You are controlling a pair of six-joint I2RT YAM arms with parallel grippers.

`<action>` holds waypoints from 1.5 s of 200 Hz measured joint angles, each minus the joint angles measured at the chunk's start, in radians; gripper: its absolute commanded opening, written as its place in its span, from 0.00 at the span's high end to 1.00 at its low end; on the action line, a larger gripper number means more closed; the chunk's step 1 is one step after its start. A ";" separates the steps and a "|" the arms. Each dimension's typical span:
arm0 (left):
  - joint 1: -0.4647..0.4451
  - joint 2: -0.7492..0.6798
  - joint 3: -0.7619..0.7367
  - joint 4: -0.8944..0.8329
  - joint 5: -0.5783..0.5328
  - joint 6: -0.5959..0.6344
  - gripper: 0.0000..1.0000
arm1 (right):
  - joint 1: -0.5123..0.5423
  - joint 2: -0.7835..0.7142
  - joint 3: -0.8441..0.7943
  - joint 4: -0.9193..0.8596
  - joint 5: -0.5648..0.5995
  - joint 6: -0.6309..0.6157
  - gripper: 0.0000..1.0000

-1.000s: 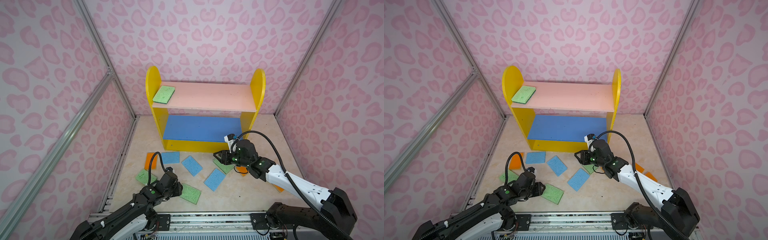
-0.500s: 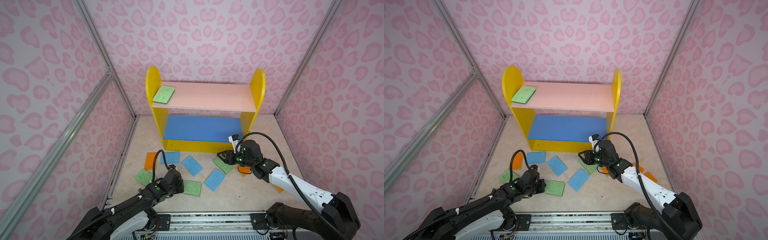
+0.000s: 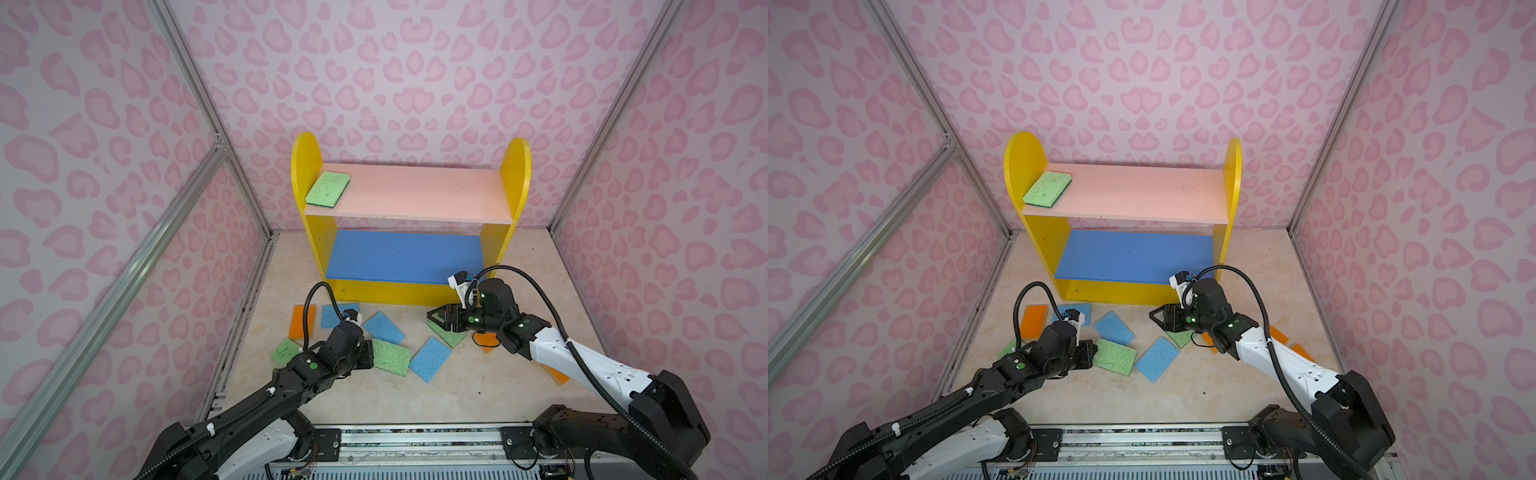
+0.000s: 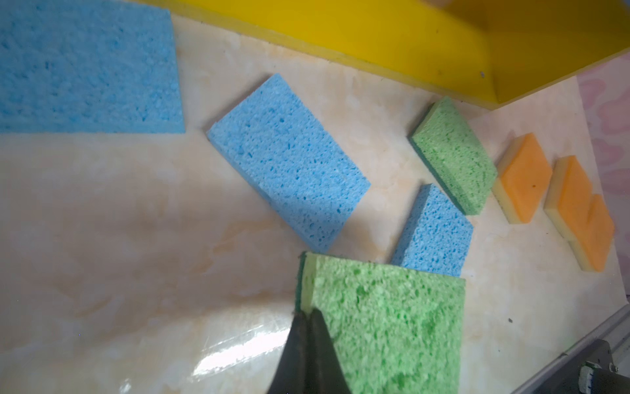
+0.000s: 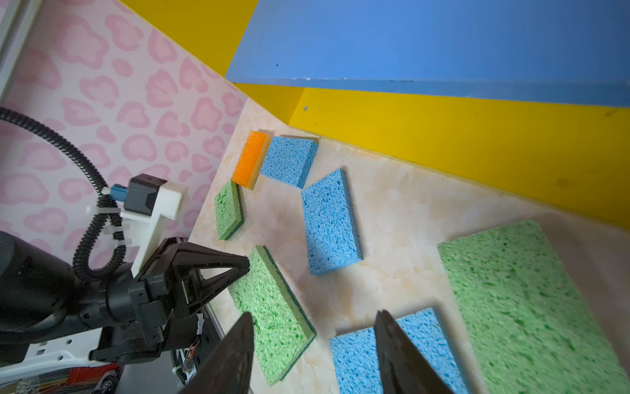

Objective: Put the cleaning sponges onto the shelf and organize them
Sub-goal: 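Grasp the second green sponge with the left gripper and lift it, then close the right gripper on the green sponge held by the left gripper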

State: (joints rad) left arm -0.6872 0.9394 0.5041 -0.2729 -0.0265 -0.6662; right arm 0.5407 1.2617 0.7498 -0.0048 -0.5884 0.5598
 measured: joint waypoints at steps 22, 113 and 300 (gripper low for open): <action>0.028 0.000 0.039 0.006 0.009 0.026 0.96 | -0.025 0.014 0.004 0.002 -0.051 0.001 0.50; 0.097 0.116 0.212 0.073 0.154 0.095 0.96 | -0.017 0.083 0.043 0.031 -0.203 -0.002 0.51; 0.125 -0.008 0.215 0.079 0.089 0.092 0.02 | 0.009 0.031 0.064 0.080 -0.188 0.069 0.90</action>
State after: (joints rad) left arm -0.5621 0.9314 0.7189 -0.1936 0.0628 -0.5739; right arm 0.5499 1.2926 0.8135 0.0750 -0.7761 0.6289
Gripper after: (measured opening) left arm 0.997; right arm 0.112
